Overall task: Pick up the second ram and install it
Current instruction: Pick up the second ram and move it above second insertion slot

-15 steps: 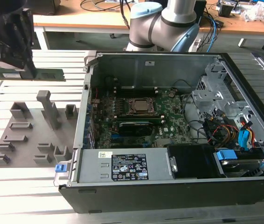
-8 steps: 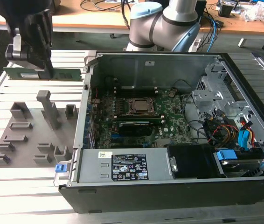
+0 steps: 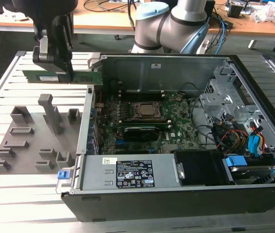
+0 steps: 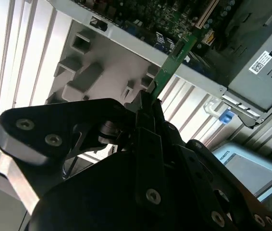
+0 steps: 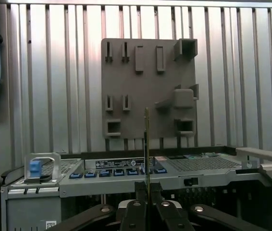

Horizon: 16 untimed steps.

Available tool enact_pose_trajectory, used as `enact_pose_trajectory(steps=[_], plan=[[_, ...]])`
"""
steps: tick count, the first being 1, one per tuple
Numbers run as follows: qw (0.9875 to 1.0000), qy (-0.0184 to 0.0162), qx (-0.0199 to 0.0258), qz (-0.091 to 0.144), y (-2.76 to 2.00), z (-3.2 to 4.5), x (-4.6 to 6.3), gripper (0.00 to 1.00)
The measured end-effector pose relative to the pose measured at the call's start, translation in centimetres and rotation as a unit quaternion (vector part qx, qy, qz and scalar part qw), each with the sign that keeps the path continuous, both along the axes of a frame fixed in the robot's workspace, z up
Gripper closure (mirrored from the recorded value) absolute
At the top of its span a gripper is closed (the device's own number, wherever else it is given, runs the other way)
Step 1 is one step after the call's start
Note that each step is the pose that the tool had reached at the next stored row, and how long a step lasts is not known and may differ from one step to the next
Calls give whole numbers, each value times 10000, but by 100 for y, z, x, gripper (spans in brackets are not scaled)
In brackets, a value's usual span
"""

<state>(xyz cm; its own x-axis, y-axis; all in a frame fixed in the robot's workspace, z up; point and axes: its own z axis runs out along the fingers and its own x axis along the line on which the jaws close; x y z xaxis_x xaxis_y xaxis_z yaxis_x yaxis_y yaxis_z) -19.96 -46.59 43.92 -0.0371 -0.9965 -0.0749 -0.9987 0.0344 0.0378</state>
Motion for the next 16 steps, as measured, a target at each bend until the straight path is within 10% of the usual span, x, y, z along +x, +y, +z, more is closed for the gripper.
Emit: enact_pose_trajectory(steps=[16], plan=[[10000, 2, 0, 1, 1, 0, 461, 86]])
